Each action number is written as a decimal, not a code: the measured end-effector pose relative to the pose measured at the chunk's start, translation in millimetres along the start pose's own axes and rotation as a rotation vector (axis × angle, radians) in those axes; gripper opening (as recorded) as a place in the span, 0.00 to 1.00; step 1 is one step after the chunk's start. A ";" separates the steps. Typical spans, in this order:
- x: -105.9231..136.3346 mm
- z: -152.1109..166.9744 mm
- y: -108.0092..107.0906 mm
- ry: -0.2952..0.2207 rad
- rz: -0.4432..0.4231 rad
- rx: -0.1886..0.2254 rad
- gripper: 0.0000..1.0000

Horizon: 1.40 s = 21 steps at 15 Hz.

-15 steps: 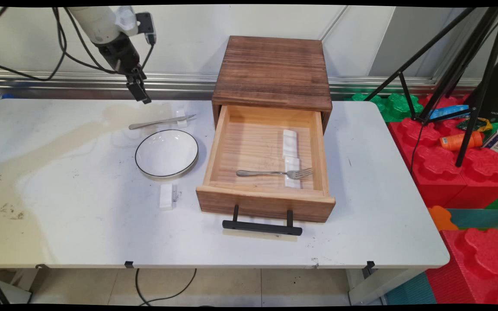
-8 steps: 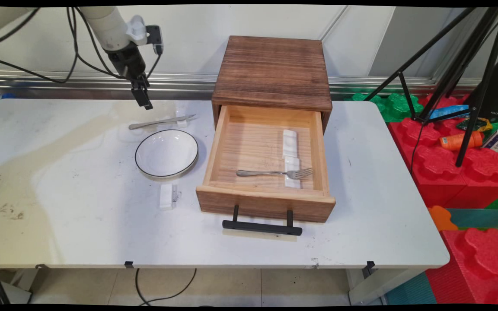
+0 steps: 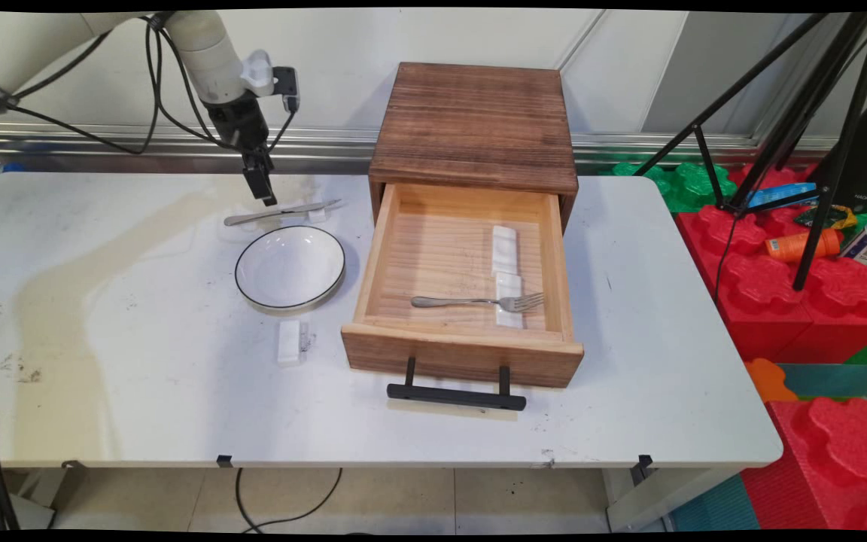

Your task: Pick up the knife from the left of the white plate

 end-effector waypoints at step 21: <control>8.6 46.5 -20.9 -0.002 0.014 -0.098 0.00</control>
